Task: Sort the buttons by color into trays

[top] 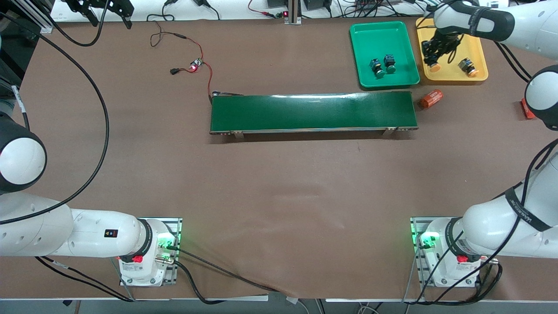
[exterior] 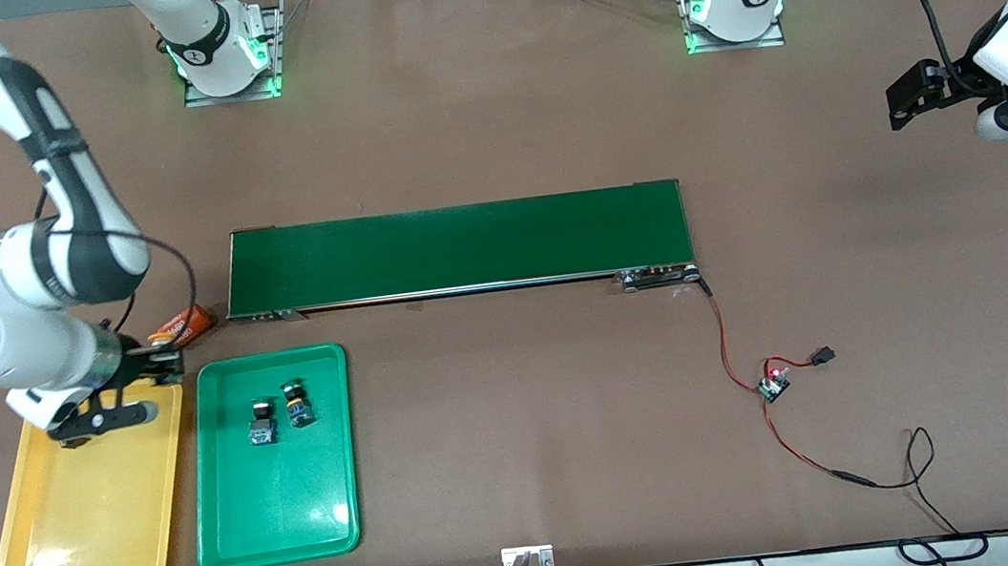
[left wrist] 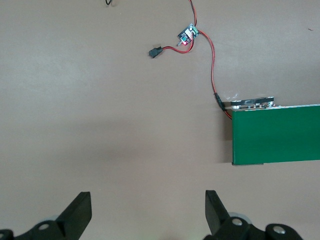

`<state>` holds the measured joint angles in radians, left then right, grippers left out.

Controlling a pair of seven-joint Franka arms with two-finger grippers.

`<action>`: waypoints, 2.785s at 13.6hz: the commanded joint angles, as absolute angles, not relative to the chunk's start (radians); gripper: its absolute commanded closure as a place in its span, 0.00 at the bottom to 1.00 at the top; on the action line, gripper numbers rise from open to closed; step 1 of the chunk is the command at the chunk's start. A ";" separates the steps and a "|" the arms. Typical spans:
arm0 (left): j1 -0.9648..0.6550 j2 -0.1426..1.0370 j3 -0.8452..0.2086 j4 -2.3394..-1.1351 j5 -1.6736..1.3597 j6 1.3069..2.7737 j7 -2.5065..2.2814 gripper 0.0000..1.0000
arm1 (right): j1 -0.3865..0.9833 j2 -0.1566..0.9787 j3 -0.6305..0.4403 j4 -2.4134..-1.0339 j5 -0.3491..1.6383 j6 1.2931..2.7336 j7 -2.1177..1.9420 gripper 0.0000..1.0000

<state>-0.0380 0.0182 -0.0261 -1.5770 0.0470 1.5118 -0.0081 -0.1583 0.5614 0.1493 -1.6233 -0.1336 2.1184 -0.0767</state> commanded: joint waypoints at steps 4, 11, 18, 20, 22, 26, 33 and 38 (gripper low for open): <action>-0.031 0.009 -0.025 -1.568 0.066 1.502 0.020 0.00 | -0.210 0.719 0.066 -1.516 -0.143 2.343 -0.293 0.93; -0.023 0.009 -0.025 -1.568 0.066 1.499 0.054 0.00 | -0.232 0.781 0.061 -1.514 -0.143 2.462 -0.324 0.46; -0.023 0.011 -0.035 -1.569 0.067 1.503 0.054 0.00 | -0.224 0.718 0.061 -1.535 -0.137 2.424 -0.318 0.00; -0.023 0.011 -0.034 -1.569 0.067 1.505 0.054 0.00 | -0.192 0.634 0.069 -1.536 -0.127 2.251 -0.308 0.00; -0.023 0.009 -0.032 -1.569 0.067 1.499 0.055 0.00 | -0.132 0.537 0.069 -1.534 -0.127 2.083 -0.191 0.00; -0.023 0.009 -0.031 -1.568 0.067 1.488 0.057 0.00 | -0.046 0.346 0.069 -1.534 -0.126 1.821 -0.112 0.00; -0.023 0.005 -0.035 -1.568 0.066 1.485 0.055 0.00 | 0.011 0.184 0.092 -1.552 -0.106 1.608 -0.017 0.00; -0.023 0.000 -0.035 -1.572 0.067 1.489 0.055 0.00 | 0.009 0.184 0.094 -1.562 -0.045 1.634 -0.017 0.00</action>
<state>-0.0266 0.0080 -0.0288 -1.5763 0.0471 1.5046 0.0316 0.0107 0.2011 0.0899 -1.5390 -0.0654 1.6155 -0.0326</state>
